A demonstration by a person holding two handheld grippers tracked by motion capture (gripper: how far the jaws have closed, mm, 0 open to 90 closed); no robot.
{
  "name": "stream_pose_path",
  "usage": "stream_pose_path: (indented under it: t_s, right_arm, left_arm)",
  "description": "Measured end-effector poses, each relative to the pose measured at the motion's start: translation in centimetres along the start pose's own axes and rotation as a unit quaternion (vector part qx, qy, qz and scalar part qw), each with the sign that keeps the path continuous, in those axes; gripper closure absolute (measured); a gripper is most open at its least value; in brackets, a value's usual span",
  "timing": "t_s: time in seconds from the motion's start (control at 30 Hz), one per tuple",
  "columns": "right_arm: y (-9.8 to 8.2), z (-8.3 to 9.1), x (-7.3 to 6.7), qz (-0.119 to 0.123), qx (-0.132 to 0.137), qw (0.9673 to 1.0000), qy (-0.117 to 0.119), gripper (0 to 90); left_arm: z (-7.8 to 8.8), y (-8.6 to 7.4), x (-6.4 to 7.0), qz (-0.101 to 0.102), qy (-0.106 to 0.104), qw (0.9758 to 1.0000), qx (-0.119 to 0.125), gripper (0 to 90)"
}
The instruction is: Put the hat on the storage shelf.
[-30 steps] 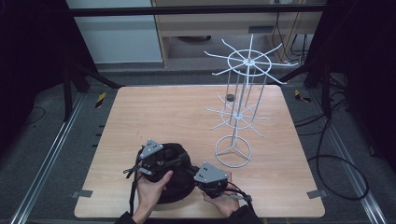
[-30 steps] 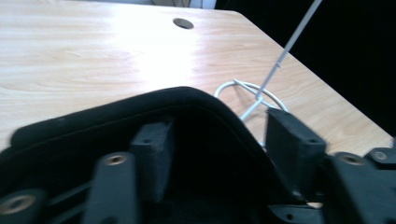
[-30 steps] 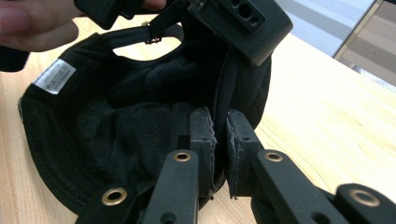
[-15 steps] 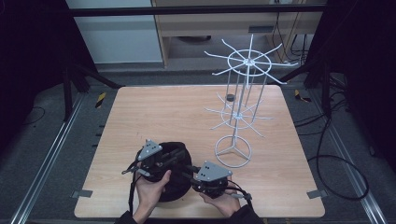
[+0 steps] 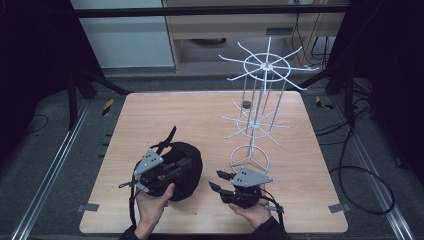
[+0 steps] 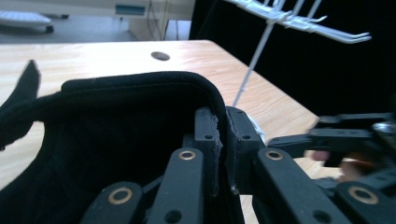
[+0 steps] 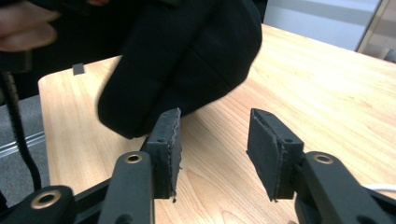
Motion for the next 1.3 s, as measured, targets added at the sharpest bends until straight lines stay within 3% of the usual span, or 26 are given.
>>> stream_pose_path:
  t_s: [0.13, 0.3, 0.47, 0.53, 0.57, 0.6, 0.63, 0.67, 0.7, 0.73, 0.77, 0.83, 1.1, 1.3]
  right_arm:
    - [-0.1, -0.4, 0.1, -0.014, -0.003, 0.9999, 0.001, 49.0]
    - [0.5, -0.6, 0.0, -0.036, 0.007, 0.9992, 0.014, 44.3]
    - [0.5, -0.9, -0.2, -0.051, 0.002, 0.9982, 0.031, 42.5]
    - [0.3, -1.2, -0.4, -0.057, -0.002, 0.9974, 0.043, 46.0]
    - [0.2, -1.3, -0.5, -0.06, -0.004, 0.9969, 0.05, 53.7]
    - [0.2, -1.3, -0.5, -0.06, -0.004, 0.9969, 0.05, 53.7]
    - [0.1, -1.4, -0.4, -0.059, -0.005, 0.997, 0.05, 59.6]
    - [0.0, -1.5, -0.3, -0.061, -0.008, 0.997, 0.048, 73.5]
    - [-0.1, -1.5, -0.3, -0.064, -0.009, 0.9969, 0.046, 79.3]
    - [-0.1, -1.5, -0.3, -0.064, -0.009, 0.9969, 0.046, 79.3]
    - [0.0, -1.4, -0.2, -0.063, -0.011, 0.997, 0.045, 86.1]
    - [0.1, -1.2, -0.3, -0.054, -0.012, 0.9976, 0.042, 88.1]
    - [1.3, -0.2, -0.3, -0.029, -0.005, 0.9992, 0.028, 89.1]
    - [1.7, -0.2, -1.3, 0.002, -0.013, 0.9997, 0.021, 89.1]
  left_arm:
    - [0.2, 0.6, 1.2, -0.011, -0.018, 0.9998, 0.007, 84.1]
    - [-0.2, 0.5, 2.6, -0.018, -0.045, 0.9988, -0.004, 84.2]
    - [-0.6, 0.1, 3.2, -0.028, -0.056, 0.9979, -0.013, 84.3]
    - [-0.8, -0.1, 3.4, -0.031, -0.061, 0.9975, -0.017, 84.5]
    - [-0.9, -0.2, 3.4, -0.033, -0.064, 0.9972, -0.02, 84.5]
    - [-0.9, -0.2, 3.4, -0.033, -0.064, 0.9972, -0.02, 84.5]
    - [-0.9, -0.2, 3.4, -0.034, -0.066, 0.997, -0.022, 84.5]
    - [-0.9, -0.3, 3.4, -0.033, -0.067, 0.997, -0.021, 84.5]
    - [-0.9, -0.3, 3.4, -0.032, -0.068, 0.997, -0.021, 84.5]
    - [-0.9, -0.3, 3.4, -0.032, -0.068, 0.997, -0.021, 84.5]
    - [-0.9, -0.2, 3.4, -0.031, -0.069, 0.9969, -0.019, 84.5]
    - [-0.8, -0.1, 3.3, -0.031, -0.071, 0.9969, -0.016, 84.5]
    - [0.5, 0.5, 2.4, -0.027, -0.063, 0.9976, -0.001, 83.8]
    - [1.9, -0.5, 1.3, -0.026, -0.044, 0.9987, -0.007, 83.2]
Point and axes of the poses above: each handheld gripper's, and its own axes: z roughly backward along the jaws, y roughly out of its top, x roughly to its right, the point moved 10 cm from there along -z, roughly forward along the jaws, and after that the axes turned 11 degrees about -y, right-handed, at the moved point
